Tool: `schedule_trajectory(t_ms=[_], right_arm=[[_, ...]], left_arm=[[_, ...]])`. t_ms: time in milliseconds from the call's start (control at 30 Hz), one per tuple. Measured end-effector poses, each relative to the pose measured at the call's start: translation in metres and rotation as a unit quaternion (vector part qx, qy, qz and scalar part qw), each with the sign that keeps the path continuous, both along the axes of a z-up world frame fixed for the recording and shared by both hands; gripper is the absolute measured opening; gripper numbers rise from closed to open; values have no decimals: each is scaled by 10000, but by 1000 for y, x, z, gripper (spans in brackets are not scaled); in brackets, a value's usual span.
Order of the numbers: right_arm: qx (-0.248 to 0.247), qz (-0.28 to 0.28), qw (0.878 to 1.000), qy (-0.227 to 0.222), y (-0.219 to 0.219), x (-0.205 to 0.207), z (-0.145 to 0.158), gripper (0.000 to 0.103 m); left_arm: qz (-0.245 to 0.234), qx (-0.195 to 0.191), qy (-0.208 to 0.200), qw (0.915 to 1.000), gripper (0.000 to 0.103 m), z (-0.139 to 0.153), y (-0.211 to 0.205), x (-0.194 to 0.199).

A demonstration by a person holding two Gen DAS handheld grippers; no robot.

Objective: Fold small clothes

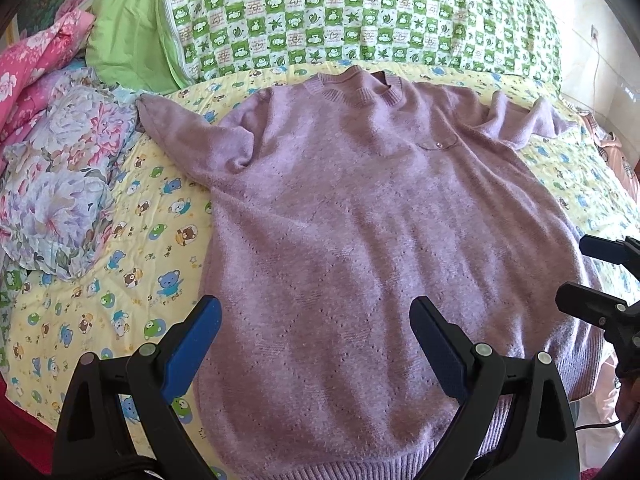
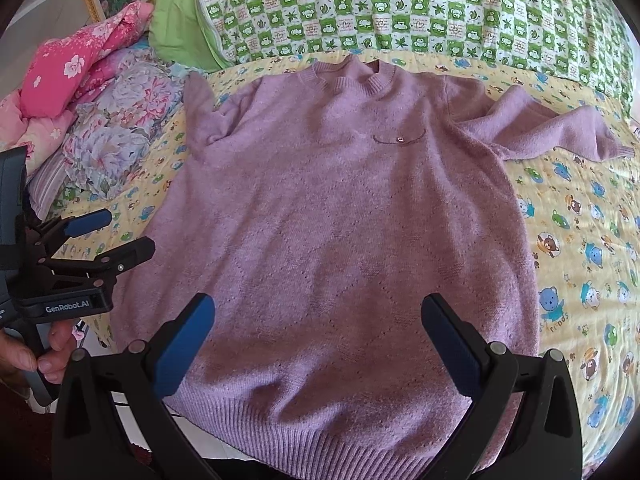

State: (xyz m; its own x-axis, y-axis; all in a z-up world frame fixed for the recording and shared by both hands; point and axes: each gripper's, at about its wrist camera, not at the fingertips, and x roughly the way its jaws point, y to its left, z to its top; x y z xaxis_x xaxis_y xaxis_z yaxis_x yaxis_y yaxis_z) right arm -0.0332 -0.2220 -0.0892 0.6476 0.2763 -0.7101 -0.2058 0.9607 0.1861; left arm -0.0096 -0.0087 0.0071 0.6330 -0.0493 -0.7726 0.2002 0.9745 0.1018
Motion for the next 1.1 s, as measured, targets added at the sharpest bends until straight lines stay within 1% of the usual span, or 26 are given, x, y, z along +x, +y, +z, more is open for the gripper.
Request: schedule_trajectory(t_ms=[33, 200, 367, 500, 567, 600, 733, 800, 867, 967, 1100], right_arm=[[-1, -3, 10000, 4, 0, 0, 0, 103], [-5, 2, 10000, 5, 1, 0, 0, 103], [-1, -8, 10000, -8, 0, -1, -1, 103], [-53, -34, 9999, 95, -3, 1, 5, 103], [-50, -45, 10000, 73, -3, 1, 6, 103], [-25, -47, 10000, -21, -3, 1, 5, 103], [-74, -49, 10000, -3, -3, 1, 4, 103], [-39, -57, 9999, -91, -3, 1, 4, 103], [-13, -54, 10000, -13, -4, 2, 3, 103], [152, -72, 9998, -136, -7, 2, 1, 103], [123, -105, 9999, -60, -10, 5, 0, 103]], left_arm=[[-11, 108, -24, 9999, 96, 0, -1, 0], [-51, -8, -93, 9999, 96, 2, -2, -3], [-96, 92, -50, 9999, 96, 2, -3, -3], [-192, -19, -101, 9998, 96, 5, -3, -5], [-229, -9, -130, 9997, 96, 5, -3, -6], [-237, 11, -130, 9996, 96, 5, -3, -6], [-236, -45, -128, 9996, 96, 4, -3, -6], [-241, -58, -116, 9996, 96, 3, -3, -6], [-242, -87, -88, 9996, 96, 3, -3, -5], [-243, -155, -56, 9996, 96, 2, -3, -3], [-247, -188, -14, 9995, 96, 1, -4, -1]])
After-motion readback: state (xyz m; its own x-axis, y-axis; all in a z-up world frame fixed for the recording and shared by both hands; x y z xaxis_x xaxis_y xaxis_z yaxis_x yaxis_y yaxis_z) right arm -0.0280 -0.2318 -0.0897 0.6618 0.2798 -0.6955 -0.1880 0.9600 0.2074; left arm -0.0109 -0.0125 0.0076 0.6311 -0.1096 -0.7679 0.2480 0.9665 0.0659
